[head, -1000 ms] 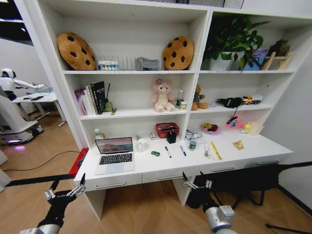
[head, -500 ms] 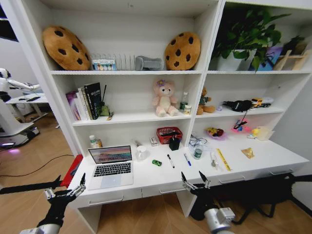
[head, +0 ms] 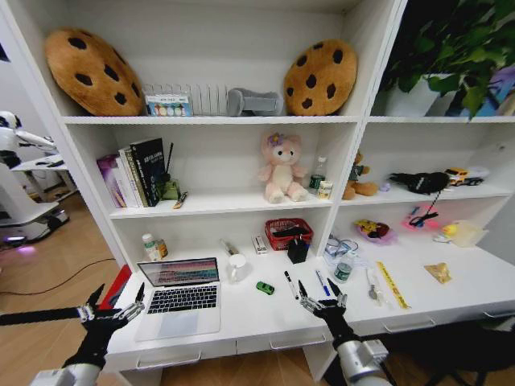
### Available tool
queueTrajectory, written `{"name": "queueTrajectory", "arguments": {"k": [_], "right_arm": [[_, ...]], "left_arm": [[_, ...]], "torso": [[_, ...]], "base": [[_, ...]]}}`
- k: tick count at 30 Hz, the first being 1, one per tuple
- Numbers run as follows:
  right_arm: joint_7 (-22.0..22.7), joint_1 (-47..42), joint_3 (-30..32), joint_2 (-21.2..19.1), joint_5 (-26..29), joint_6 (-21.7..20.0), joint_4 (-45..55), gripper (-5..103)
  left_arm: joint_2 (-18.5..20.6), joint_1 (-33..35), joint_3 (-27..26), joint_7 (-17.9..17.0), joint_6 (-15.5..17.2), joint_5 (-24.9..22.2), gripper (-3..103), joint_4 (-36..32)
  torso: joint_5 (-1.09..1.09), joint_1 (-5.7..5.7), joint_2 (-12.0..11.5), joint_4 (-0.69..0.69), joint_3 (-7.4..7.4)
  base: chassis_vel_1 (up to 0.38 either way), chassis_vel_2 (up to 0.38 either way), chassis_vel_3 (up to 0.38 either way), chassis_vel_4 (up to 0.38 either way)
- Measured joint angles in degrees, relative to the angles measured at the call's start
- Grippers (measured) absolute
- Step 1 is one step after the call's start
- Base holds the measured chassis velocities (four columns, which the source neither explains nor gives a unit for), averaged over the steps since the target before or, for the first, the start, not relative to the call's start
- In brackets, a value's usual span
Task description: Organize the objects on the table.
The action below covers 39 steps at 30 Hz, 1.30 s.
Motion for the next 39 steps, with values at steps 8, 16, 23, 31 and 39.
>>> {"name": "queueTrajectory", "arguments": {"k": [8,16,23,31,39], "right_arm": [[0.42,-0.13,1.49,-0.18,0.81,0.74,-2.34,100],[1.74,3.98,1.93,-0.07,3.92,-0.52,-6.11,100],[2.31,7.4,3.75,1.97,5.44,-0.73,-10.84,100],[2.18,6.75,4.41,4.65,3.94,-0.25,-12.42,100],[2.19,6.16,4.47,5.08,3.33,-0.25,-12.1,100]], "left_arm": [[18.67,-4.4,0.37,-3.79,7.15,-10.33,76,3.4],[31.69,-12.45,3.77,-4.36,8.1,-14.91,49,12.19],[44.05,-22.13,13.26,-4.45,8.51,-17.97,22,18.66],[48.39,-33.36,29.11,-1.55,8.17,-16.92,1,24.26],[48.3,-41.88,36.07,-0.49,8.06,-16.71,0,27.18]], "torso": [[-0.02,0.07,-0.03,0.0,0.02],[0.0,0.07,-0.04,0.05,0.02],[0.0,0.07,-0.04,0.01,0.03],[0.0,0.06,-0.04,0.02,0.02],[0.01,0.07,-0.03,0.02,0.02]], "base": [[0.011,-0.013,-0.01,0.009],[0.0,0.0,0.0,0.0],[0.0,0.0,0.0,0.0],[0.0,0.0,0.0,0.0],[0.0,0.0,0.0,0.0]]}}
